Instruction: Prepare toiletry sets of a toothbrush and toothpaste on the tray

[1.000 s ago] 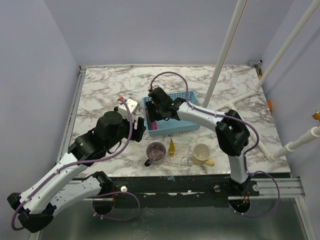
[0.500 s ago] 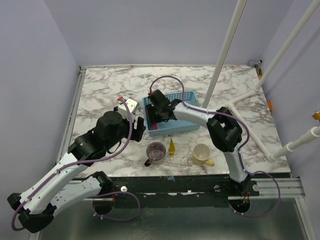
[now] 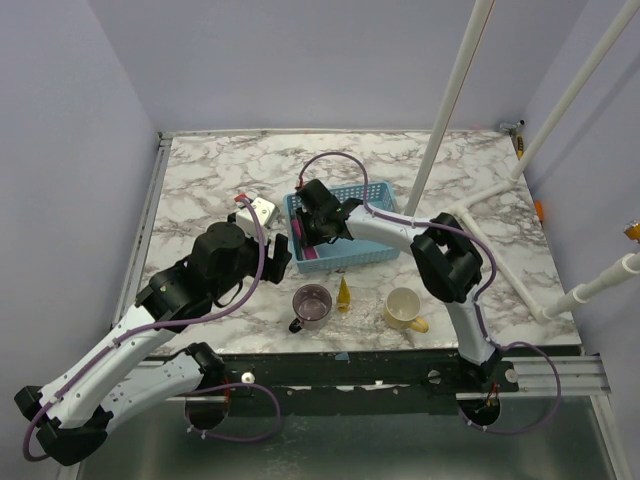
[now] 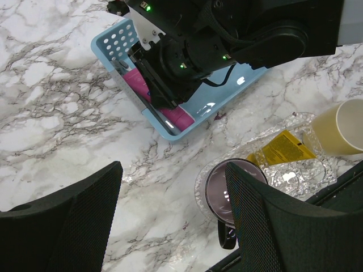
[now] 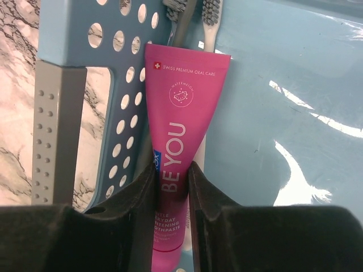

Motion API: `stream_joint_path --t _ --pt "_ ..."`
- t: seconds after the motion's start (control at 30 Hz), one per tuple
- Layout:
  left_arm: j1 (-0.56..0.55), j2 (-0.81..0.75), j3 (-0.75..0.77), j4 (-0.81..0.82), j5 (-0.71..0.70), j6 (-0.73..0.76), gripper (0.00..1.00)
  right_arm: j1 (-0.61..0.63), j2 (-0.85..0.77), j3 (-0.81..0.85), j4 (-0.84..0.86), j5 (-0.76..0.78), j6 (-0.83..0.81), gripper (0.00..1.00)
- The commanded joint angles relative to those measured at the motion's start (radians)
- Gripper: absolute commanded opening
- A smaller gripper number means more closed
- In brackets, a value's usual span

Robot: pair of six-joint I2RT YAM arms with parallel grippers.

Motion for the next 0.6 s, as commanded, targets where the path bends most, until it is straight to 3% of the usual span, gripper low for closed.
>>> stream_joint_path --t 0.0,0.33,0.57 --pt "0.006 -0.006 0.006 -0.007 -0.018 -0.002 0.74 -0.004 -0.042 0.003 0.013 0.011 -0.004 0.22" --pt "0.006 -0.006 0.004 -0.005 -0.031 -0.004 0.74 -0.005 -0.219 -0.048 0.019 0.148 -0.015 0.22" --pt "0.006 -0.008 0.001 0.002 -0.030 -0.007 0.74 -0.004 -0.342 -0.101 0.036 0.133 0.010 0.22"
